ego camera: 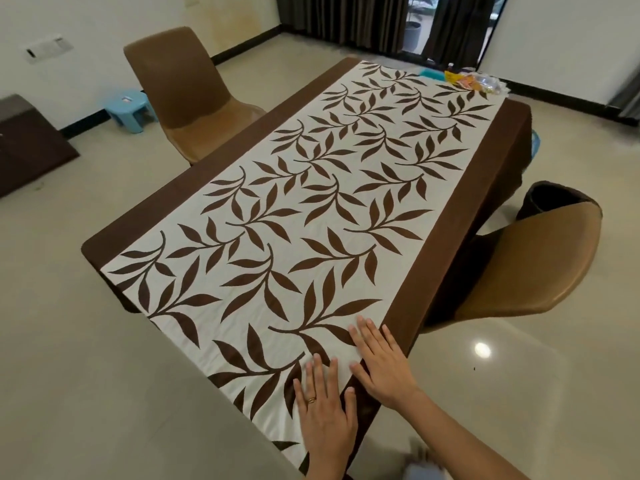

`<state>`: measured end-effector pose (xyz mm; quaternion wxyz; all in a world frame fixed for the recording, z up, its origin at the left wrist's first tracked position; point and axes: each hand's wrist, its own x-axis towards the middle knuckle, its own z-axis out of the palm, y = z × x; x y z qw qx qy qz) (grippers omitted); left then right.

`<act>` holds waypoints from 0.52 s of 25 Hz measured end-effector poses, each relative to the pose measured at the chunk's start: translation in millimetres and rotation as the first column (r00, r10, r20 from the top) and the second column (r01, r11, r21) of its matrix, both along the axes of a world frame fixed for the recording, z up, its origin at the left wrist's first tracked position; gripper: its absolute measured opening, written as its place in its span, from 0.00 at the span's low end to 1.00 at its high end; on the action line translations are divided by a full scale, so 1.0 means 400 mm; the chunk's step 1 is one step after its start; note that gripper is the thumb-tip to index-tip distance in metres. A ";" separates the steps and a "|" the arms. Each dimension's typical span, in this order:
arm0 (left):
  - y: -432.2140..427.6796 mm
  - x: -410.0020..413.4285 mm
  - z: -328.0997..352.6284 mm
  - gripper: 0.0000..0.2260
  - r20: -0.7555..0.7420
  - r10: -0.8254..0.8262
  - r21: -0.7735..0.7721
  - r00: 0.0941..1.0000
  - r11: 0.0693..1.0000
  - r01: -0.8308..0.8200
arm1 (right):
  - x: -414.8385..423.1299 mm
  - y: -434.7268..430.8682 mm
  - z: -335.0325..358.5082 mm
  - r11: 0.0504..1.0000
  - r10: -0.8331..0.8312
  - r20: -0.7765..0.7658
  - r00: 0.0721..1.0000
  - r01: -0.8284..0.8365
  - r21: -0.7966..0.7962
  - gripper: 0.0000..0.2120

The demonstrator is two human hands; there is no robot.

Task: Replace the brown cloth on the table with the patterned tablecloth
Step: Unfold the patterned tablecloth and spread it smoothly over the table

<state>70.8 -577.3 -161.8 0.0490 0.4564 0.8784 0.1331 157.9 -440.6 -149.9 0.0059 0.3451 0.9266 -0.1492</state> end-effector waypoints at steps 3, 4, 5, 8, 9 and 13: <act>0.044 0.025 0.006 0.27 0.036 0.105 0.025 0.994 0.994 -0.106 | 0.002 -0.003 -0.007 0.999 0.004 -0.020 1.000 -0.004 -0.037 0.29; 0.062 0.032 0.009 0.27 0.055 0.129 0.035 0.990 0.991 -0.131 | 0.001 -0.008 -0.009 0.999 0.009 -0.023 1.000 -0.010 -0.050 0.29; 0.085 0.040 0.014 0.27 0.065 0.144 0.041 0.987 0.988 -0.146 | 0.003 -0.004 -0.014 0.998 0.019 -0.035 0.999 -0.021 -0.058 0.28; 0.176 0.065 0.030 0.26 0.102 0.238 0.010 0.966 0.971 -0.240 | 0.012 0.094 -0.007 0.988 0.133 -0.061 0.989 -0.137 -0.072 0.27; 0.202 0.066 0.032 0.26 0.115 0.303 -0.012 0.946 0.953 -0.303 | 0.014 0.142 -0.004 0.979 0.194 -0.050 0.980 -0.197 -0.055 0.27; 0.253 0.024 0.036 0.30 0.108 0.649 -0.100 0.753 0.761 -0.641 | 0.000 0.295 0.008 0.896 0.444 -0.008 0.896 -0.444 0.000 0.28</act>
